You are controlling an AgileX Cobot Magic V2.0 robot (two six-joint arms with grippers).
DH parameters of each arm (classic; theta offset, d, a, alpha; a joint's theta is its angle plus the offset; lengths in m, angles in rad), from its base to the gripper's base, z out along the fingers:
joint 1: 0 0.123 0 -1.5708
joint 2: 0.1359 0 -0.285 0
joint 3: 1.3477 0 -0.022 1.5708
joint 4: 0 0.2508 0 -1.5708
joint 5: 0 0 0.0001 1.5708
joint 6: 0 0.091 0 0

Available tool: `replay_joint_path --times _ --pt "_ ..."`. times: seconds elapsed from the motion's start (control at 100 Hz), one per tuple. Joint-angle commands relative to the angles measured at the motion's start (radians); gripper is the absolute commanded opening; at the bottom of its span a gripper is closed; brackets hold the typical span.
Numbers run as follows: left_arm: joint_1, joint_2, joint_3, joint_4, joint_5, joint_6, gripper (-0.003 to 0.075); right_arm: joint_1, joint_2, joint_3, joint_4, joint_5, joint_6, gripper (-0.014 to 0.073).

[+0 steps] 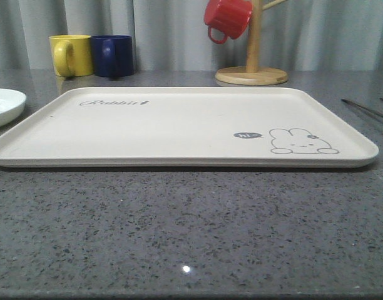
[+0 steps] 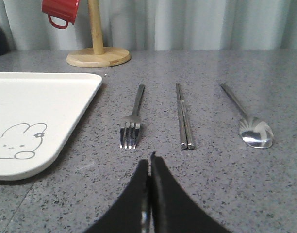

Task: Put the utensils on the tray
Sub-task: 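Grasp the white plate's rim with the left gripper and lift it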

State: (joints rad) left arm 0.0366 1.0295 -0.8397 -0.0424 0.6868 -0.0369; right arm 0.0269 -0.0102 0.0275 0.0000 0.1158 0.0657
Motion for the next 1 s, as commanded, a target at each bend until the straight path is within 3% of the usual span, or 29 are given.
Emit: replay_joint_path --times 0.0,0.25,0.45,0.99 --pt "0.038 0.074 -0.099 -0.009 0.010 -0.013 0.0430 -0.005 -0.019 0.000 0.000 -0.074 -0.009 -0.0062" --pt "0.159 0.300 -0.289 -0.009 0.205 -0.013 0.0430 -0.005 -0.019 0.000 0.000 -0.074 -0.009 -0.0062" --pt "0.203 0.431 -0.379 -0.013 0.277 -0.013 0.0430 -0.005 -0.019 0.000 0.000 -0.074 -0.009 -0.0062" --pt "0.203 0.606 -0.453 -0.021 0.266 -0.013 0.0430 -0.005 -0.019 0.000 0.000 -0.074 -0.009 -0.0062"
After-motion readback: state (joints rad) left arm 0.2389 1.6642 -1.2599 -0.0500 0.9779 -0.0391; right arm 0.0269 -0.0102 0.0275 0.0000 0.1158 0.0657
